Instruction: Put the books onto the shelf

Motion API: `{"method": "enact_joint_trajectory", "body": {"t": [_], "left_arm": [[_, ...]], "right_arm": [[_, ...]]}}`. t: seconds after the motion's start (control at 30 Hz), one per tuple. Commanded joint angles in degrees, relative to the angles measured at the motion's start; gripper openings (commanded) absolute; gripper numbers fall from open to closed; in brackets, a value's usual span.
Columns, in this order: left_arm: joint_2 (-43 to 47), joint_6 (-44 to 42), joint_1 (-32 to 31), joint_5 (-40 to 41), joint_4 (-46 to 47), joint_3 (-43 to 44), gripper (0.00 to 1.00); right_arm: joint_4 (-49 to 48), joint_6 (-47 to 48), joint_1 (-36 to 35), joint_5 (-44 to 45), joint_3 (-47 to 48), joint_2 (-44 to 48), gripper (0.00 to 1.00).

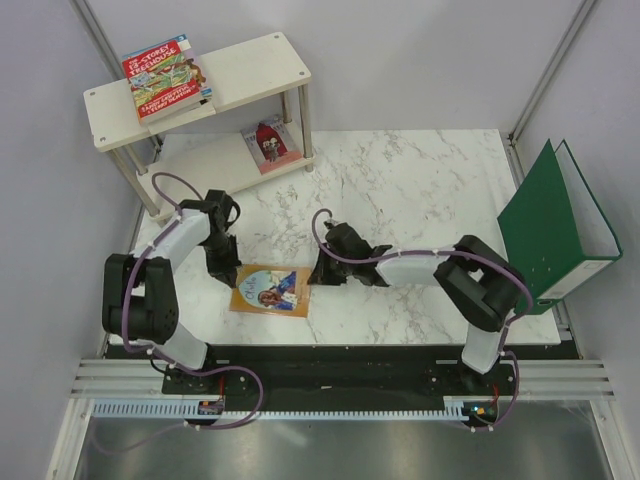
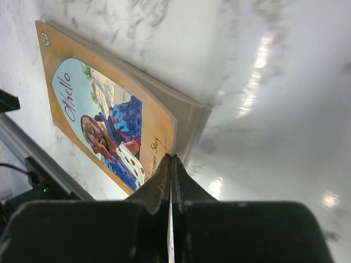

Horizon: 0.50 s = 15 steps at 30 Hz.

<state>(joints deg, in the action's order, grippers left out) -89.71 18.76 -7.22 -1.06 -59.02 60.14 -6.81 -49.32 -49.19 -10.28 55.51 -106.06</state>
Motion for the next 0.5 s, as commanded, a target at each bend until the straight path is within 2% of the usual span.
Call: {"method": "enact_joint_trajectory", "body": {"t": [0.0, 0.1, 0.3, 0.33, 0.4, 0.43, 0.47], "left_arm": [[-2.7, -0.1, -0.8, -5.2, 0.8, 2.1, 0.02], [-2.7, 0.3, -2.5, -6.2, 0.8, 3.3, 0.02], [-7.3, 2.2, -6.7, -6.5, 1.1, 4.9, 0.03], [-7.9, 2.7, -8.3, -6.4, 1.3, 4.9, 0.15], [-10.0, 3.8, -10.1, -6.5, 2.4, 5.3, 0.23], [-10.8, 4.4, -11.7, -6.5, 2.7, 5.5, 0.28], [-11.8, 4.7, -12.3, -6.6, 2.9, 6.0, 0.29]], "right_arm": [[9.2, 1.9, 1.6, 8.5, -3.6, 8.1, 0.00], [12.0, 1.8, 2.8, 11.7, -5.9, 11.1, 0.00], [11.7, 2.5, 4.8, 10.4, -6.3, 10.4, 0.00], [11.8, 2.8, 5.0, 10.4, -5.9, 10.0, 0.01], [11.8, 3.4, 5.3, 8.4, -5.1, 9.4, 0.05], [11.8, 3.7, 5.4, 7.2, -4.8, 9.3, 0.12], [12.3, 4.4, 5.6, 6.8, -4.2, 9.3, 0.23]]}}
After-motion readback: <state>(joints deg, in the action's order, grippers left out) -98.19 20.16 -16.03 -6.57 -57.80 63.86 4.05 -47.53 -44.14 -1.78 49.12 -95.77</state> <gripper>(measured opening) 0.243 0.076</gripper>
